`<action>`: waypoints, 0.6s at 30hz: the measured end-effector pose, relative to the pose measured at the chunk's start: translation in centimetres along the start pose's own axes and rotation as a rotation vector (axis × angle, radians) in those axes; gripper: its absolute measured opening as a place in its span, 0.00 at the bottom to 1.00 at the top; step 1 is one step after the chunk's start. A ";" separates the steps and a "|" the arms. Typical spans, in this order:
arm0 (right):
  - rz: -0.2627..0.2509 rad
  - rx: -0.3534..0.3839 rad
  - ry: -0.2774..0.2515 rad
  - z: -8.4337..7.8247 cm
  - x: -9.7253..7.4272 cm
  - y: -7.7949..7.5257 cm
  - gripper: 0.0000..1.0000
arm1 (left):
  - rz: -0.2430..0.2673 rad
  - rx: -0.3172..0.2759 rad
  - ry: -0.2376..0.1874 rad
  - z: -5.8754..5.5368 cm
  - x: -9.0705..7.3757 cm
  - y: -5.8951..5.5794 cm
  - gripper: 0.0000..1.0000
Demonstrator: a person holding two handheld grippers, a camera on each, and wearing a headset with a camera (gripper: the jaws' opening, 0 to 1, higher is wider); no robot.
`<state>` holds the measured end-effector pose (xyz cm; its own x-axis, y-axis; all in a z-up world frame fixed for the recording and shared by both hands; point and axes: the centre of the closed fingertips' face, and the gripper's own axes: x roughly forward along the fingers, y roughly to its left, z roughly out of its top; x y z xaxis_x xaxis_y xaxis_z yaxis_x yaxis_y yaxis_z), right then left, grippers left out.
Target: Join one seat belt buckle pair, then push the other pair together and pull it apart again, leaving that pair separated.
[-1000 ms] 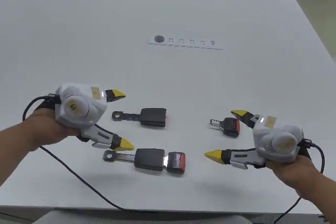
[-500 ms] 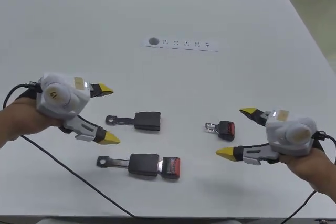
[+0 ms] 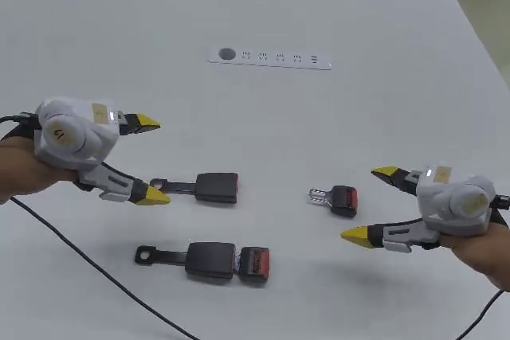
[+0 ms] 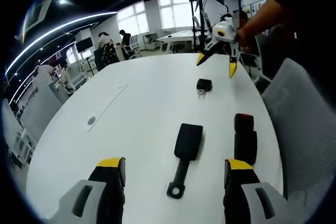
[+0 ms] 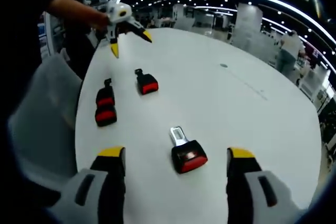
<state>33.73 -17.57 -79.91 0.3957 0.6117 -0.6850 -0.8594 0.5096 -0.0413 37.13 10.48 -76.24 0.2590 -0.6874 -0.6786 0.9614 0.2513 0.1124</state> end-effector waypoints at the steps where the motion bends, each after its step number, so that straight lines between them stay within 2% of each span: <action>1: 0.010 0.006 0.002 -0.1 0.2 0.0 0.80 | -0.012 0.008 0.003 0.0 0.5 -0.2 0.79; 4: 0.030 0.004 0.015 -0.4 0.8 0.0 0.79 | -0.036 0.033 0.014 -0.1 2.0 -0.5 0.75; 5: 0.034 0.006 0.016 -0.5 1.1 -0.1 0.77 | -0.039 0.071 0.050 -0.7 2.6 -0.5 0.74; 6: 0.043 -0.003 0.024 -0.6 1.4 -0.2 0.76 | -0.039 0.081 0.063 -0.9 3.0 -0.6 0.72; 8: 0.059 -0.014 0.036 -0.7 2.0 -0.3 0.76 | -0.075 0.048 0.048 -0.8 4.2 -1.3 0.70; 11: 0.085 -0.023 0.043 -0.7 2.7 -0.3 0.75 | -0.100 0.053 0.062 -0.9 5.4 -1.8 0.70; 15: 0.128 -0.028 0.069 -1.0 3.4 -0.2 0.73 | -0.122 0.044 0.053 -0.9 6.7 -2.0 0.70; 18: 0.158 -0.041 0.089 -0.9 3.8 -0.3 0.71 | -0.123 0.041 0.069 -1.3 7.5 -1.8 0.66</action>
<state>35.18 -15.90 -83.16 0.2257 0.6257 -0.7467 -0.9219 0.3849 0.0439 37.18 5.74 -82.54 0.1332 -0.6624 -0.7372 0.9888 0.1393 0.0535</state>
